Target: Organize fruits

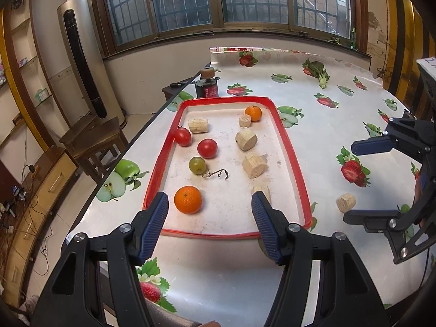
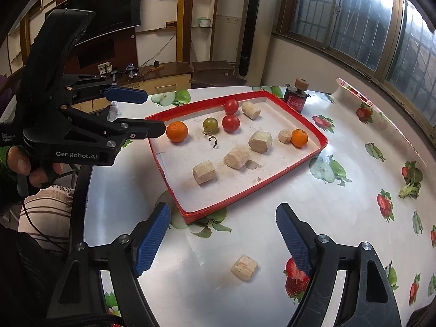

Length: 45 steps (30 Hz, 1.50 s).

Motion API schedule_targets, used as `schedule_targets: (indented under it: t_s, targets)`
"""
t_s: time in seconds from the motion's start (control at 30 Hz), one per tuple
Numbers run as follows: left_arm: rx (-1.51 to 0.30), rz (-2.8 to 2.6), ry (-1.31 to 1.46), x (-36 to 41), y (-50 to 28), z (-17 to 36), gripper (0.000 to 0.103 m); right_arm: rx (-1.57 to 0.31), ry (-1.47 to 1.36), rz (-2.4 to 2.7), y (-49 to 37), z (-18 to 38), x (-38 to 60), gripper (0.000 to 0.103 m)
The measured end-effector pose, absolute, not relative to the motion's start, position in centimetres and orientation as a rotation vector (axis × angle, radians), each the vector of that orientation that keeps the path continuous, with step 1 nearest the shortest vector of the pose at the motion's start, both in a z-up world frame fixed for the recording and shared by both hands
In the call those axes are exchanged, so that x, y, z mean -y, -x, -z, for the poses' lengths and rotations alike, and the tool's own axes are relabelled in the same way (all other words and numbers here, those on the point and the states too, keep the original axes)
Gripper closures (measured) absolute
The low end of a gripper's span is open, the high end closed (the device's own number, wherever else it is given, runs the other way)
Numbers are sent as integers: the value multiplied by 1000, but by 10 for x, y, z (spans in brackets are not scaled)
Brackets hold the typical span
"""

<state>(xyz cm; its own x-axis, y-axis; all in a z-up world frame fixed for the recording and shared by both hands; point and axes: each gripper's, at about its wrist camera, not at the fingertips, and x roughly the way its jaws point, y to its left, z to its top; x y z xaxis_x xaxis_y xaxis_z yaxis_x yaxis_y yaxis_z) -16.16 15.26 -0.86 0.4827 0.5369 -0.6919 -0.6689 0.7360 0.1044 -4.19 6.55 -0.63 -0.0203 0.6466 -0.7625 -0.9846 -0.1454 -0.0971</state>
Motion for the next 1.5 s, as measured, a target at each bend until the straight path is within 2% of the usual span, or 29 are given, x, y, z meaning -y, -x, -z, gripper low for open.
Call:
schedule_targets:
  t_s: [0.9, 1.5]
  targets:
    - [-792, -758, 171, -143, 177, 15, 40, -539, 836, -1587, 50, 4, -66, 21]
    - [-732, -816, 122, -144, 184, 10, 40, -534, 826, -1596, 52, 5, -71, 21]
